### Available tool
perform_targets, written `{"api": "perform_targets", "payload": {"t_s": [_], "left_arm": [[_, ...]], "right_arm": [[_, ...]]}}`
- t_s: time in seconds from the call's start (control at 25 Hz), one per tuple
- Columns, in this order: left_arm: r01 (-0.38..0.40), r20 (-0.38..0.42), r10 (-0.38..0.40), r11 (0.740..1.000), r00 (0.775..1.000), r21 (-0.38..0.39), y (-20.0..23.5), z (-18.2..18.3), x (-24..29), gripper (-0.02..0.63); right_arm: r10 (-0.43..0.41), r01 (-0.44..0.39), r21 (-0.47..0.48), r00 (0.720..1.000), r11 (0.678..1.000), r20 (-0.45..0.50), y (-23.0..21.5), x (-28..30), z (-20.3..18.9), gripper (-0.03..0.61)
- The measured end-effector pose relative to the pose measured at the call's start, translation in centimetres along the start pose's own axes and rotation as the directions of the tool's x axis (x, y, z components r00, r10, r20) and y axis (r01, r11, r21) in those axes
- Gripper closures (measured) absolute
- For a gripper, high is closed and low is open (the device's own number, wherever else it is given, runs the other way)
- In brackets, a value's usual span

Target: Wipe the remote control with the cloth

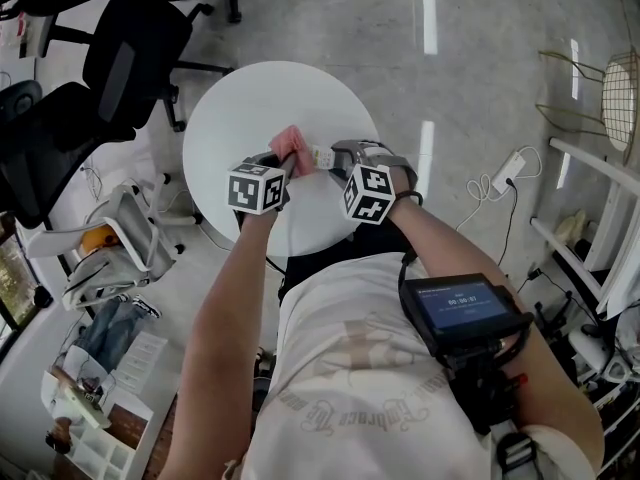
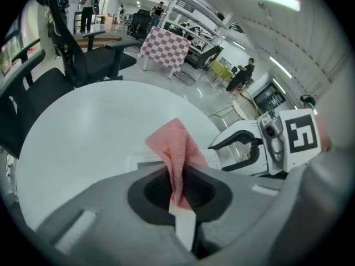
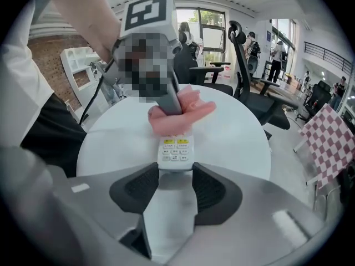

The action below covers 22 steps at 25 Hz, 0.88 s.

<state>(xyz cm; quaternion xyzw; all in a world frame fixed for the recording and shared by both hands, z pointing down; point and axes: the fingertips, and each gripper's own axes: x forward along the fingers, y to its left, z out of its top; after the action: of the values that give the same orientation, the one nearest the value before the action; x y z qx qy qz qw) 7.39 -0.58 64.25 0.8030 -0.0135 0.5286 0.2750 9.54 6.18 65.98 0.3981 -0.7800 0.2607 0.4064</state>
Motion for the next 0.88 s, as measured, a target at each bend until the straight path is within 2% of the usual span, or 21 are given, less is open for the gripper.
{"api": "perform_targets", "payload": {"t_s": [0.32,0.48,0.68,0.88], "left_arm": [[-0.095,0.024,0.100,0.983,0.995,-0.155,5.9,-2.0,-2.4,0.595],[-0.159,0.033,0.168,0.970,0.985,-0.184,7.4,-2.9,-3.7,0.595],[-0.144,0.086,0.164,0.969,0.983,-0.200,6.6,-3.4,-4.4,0.595],[-0.108,0.187,0.151,0.969,0.971,-0.223,3.6,-3.9,-5.8,0.595]], "right_arm": [[-0.001,0.001,-0.004,1.000,1.000,-0.016,-0.3,0.0,-0.1,0.377],[-0.001,0.000,-0.008,1.000,1.000,-0.025,-0.2,0.0,-0.4,0.377],[0.002,-0.003,-0.016,0.998,1.000,-0.062,-0.4,-0.4,-1.1,0.371],[-0.019,0.015,-0.037,0.996,0.999,-0.082,-0.4,-2.0,-1.6,0.368]]}}
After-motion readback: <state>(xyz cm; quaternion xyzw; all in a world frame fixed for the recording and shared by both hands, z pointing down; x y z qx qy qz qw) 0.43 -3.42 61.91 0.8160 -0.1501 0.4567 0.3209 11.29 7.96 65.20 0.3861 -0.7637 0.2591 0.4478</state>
